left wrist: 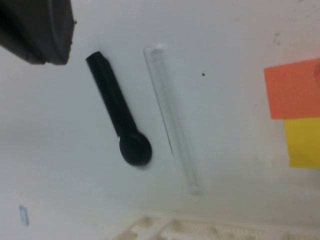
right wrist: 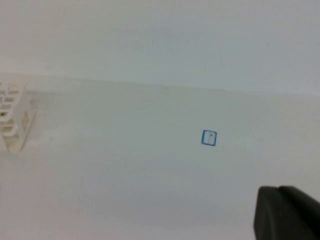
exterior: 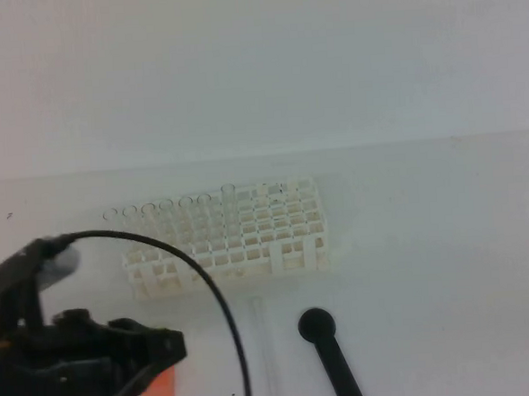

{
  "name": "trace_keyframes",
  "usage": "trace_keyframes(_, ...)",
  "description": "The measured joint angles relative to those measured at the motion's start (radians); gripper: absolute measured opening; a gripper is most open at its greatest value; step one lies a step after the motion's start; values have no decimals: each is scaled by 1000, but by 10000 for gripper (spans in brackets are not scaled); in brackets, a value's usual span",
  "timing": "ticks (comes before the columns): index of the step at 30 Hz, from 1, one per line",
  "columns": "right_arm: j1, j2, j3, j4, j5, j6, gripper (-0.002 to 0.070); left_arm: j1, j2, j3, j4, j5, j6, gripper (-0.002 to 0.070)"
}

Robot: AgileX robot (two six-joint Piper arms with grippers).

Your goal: Place the test tubes

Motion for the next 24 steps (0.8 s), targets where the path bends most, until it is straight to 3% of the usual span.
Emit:
trace_keyframes(4,0,0,2,9,13,23,-1,-212,112,-27,106,-134,-105,-1)
trace_keyframes(5,0,0,2,9,15,25,-1,-306,151,-38,136,-174,-143,-1)
trace_keyframes(6,0,0,2,11,17,27,-1,-301,166,-49,162,-208,-181,-1)
trace_keyframes(7,0,0,2,13,17,27,-1,-372,194,-58,193,-246,-230,-1)
trace_keyframes(10,0,0,2,13,39,29,-1,-434,258,-74,282,-321,-359,-1)
trace_keyframes(14,0,0,2,15,69,31,-1,-446,328,-95,413,-346,-499,-1)
trace_keyframes(21,0,0,2,15,77,31,-1,-443,412,-154,609,-389,-546,-1)
trace_keyframes(24,0,0,2,15,80,31,-1,-443,439,-200,648,-311,-592,-1)
